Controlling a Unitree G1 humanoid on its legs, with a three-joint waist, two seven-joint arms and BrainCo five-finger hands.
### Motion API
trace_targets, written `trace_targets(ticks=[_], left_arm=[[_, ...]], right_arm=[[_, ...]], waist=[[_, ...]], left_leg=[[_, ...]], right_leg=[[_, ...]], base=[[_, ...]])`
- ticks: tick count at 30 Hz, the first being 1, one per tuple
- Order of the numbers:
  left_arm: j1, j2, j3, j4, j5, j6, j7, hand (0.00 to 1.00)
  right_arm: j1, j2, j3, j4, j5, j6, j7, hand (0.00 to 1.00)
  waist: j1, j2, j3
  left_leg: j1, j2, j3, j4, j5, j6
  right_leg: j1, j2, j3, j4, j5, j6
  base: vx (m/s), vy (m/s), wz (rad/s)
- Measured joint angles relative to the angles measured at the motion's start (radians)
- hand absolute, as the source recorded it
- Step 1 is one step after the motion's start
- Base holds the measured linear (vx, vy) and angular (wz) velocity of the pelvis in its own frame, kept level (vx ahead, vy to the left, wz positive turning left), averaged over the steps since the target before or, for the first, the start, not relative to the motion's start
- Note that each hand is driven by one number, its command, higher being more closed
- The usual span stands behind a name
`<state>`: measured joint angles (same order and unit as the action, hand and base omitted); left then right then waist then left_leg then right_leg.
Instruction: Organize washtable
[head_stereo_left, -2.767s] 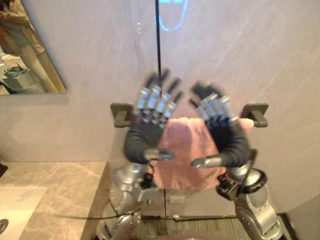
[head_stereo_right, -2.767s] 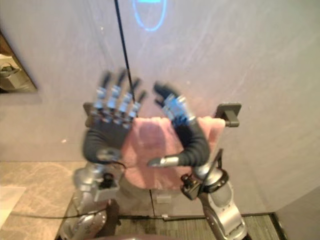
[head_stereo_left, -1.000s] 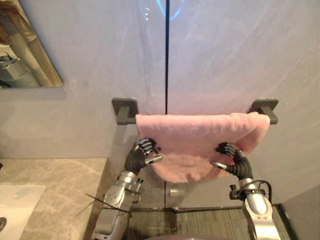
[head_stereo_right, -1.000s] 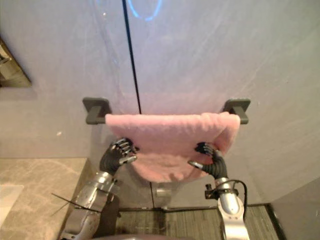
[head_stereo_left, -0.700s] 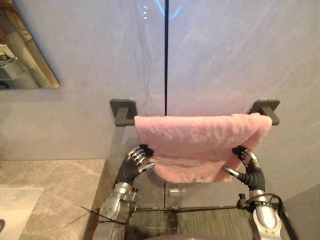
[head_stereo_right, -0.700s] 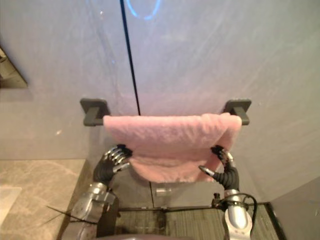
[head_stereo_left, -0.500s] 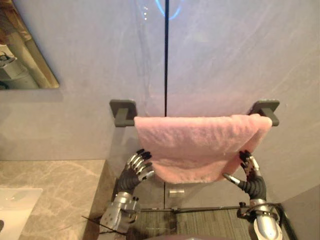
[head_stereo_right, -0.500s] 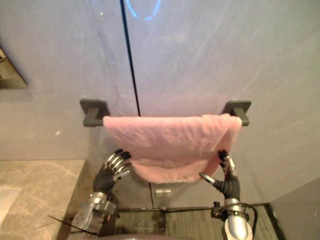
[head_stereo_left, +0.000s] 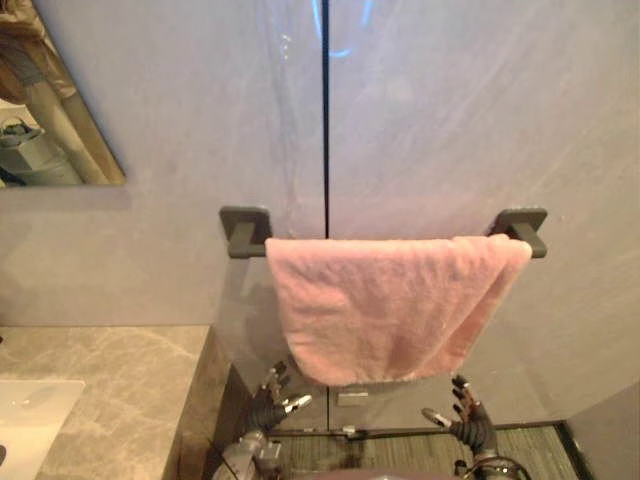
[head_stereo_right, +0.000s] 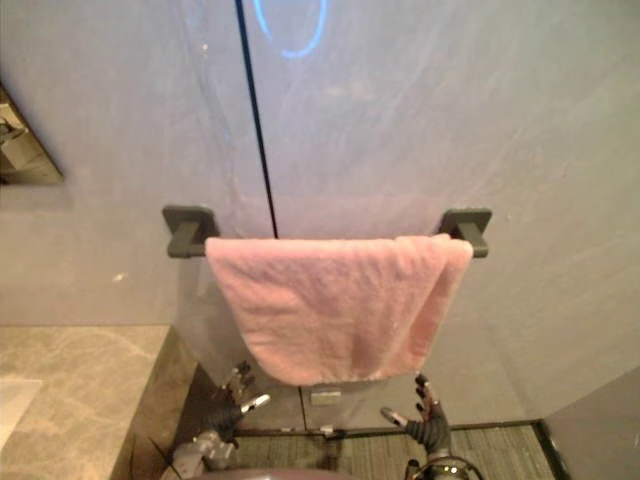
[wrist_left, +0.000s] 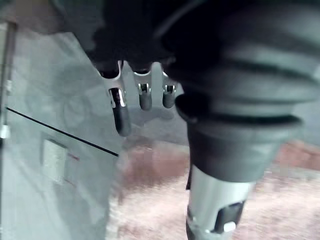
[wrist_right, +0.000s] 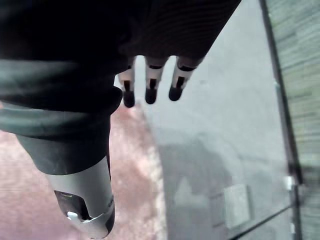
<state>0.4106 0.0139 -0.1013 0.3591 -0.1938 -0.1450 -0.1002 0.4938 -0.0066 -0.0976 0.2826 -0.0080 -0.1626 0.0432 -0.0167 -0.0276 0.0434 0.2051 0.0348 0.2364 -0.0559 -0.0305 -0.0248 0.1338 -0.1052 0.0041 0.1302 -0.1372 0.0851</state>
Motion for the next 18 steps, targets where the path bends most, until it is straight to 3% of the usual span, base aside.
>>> trace_targets(ticks=[7,12,14,18], left_arm=[[-0.029,0.004,0.031,0.223,0.053,0.013,0.021,0.00],[-0.107,0.010,0.057,0.338,0.091,0.006,0.058,0.00],[-0.140,0.011,0.075,0.366,0.091,0.006,0.068,0.00],[-0.237,0.031,0.080,0.407,0.090,0.006,0.107,0.00]], right_arm=[[-0.066,-0.003,0.027,0.246,-0.002,0.018,0.000,0.00],[-0.143,-0.006,0.037,0.374,-0.011,0.041,-0.021,0.00],[-0.176,-0.012,0.038,0.399,-0.011,0.042,-0.021,0.00],[-0.289,-0.006,0.045,0.437,-0.012,0.053,-0.045,0.00]], waist=[[0.003,-0.004,-0.006],[0.003,0.008,0.002],[0.006,-0.002,0.006],[0.017,-0.032,0.081]], left_leg=[[0.006,-0.001,0.005,-0.013,0.005,-0.006],[-0.008,0.001,0.028,-0.035,0.012,-0.011],[-0.035,0.002,0.040,-0.029,0.013,-0.011],[-0.162,0.018,0.067,0.076,-0.009,0.002]], right_leg=[[-0.001,0.001,0.003,-0.005,0.001,-0.001],[-0.035,0.017,0.033,-0.013,0.012,-0.004],[-0.073,0.019,0.046,-0.013,0.021,-0.004],[-0.187,0.020,0.083,0.052,0.036,0.009]], base=[[-0.03,-0.011,-0.01],[-0.03,-0.018,-0.16],[0.00,-0.021,-0.19],[-0.02,-0.023,-0.20]])
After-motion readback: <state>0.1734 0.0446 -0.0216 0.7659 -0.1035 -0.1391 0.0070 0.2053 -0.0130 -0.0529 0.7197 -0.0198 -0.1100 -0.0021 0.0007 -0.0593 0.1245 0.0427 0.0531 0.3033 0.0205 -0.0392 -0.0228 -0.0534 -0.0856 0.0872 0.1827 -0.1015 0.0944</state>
